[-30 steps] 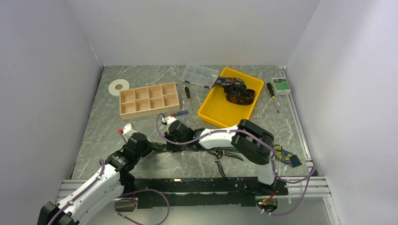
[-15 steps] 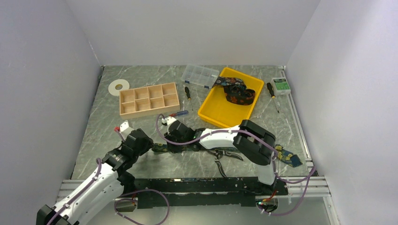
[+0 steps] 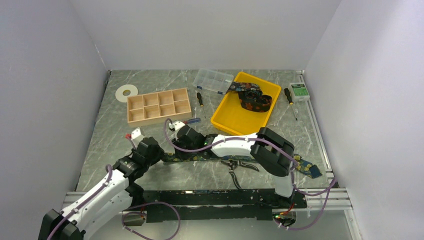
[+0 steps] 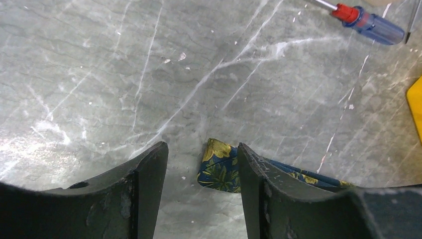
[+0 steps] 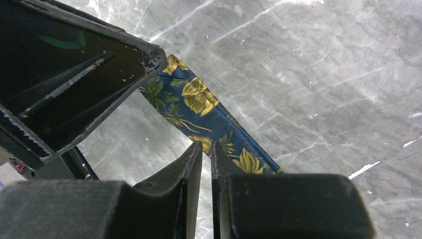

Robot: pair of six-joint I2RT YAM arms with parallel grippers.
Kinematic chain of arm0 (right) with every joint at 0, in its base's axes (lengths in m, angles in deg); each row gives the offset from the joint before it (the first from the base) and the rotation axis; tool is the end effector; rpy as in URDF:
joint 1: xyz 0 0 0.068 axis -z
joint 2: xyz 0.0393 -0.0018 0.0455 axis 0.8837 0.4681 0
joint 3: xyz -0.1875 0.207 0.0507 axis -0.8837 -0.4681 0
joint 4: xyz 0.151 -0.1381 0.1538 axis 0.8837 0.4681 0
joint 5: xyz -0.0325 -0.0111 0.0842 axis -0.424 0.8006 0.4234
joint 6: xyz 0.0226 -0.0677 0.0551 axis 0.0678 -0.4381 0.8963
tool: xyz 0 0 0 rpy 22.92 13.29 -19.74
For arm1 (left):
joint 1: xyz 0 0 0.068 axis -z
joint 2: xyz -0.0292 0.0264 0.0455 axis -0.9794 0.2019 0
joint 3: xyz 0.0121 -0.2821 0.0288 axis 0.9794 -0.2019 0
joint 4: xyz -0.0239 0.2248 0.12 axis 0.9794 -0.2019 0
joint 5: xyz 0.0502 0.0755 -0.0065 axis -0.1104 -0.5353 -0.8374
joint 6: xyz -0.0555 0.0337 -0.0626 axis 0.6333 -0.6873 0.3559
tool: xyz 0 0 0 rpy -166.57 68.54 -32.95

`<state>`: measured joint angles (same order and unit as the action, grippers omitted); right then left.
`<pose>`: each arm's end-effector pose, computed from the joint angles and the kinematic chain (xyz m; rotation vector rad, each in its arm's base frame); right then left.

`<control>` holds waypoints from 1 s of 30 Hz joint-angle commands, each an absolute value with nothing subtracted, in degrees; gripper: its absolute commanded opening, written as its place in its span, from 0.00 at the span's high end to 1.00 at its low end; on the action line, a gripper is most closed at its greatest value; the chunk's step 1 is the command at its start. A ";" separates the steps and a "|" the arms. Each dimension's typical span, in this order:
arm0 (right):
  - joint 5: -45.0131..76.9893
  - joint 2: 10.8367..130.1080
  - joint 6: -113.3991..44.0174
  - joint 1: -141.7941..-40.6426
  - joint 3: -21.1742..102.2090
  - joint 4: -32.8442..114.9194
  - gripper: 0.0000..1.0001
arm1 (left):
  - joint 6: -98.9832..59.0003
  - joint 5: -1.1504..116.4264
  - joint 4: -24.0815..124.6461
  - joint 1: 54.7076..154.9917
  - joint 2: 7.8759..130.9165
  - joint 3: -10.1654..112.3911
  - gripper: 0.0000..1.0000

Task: Roll the ties
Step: Roll the tie at the center of the board.

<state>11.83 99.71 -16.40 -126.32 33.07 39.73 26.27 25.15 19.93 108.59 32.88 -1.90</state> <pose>0.1909 0.4065 0.1537 -0.8526 2.2986 0.8308 0.1459 -0.0468 0.1525 -0.7397 2.2091 -0.2616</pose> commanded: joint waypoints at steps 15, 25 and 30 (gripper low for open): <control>10.73 101.29 -16.55 -126.52 32.48 39.36 0.84 | 23.54 30.13 25.47 108.67 37.22 -2.00 0.46; 10.33 102.59 -15.25 -126.47 30.98 38.16 0.85 | 24.95 32.57 25.72 108.67 39.31 -2.09 0.45; 10.43 102.64 -14.98 -126.38 30.76 37.92 0.85 | 25.20 33.59 26.38 108.69 40.50 -2.78 0.45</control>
<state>11.44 101.92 -15.46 -126.32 31.73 38.57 24.02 32.19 24.89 108.61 40.03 -2.36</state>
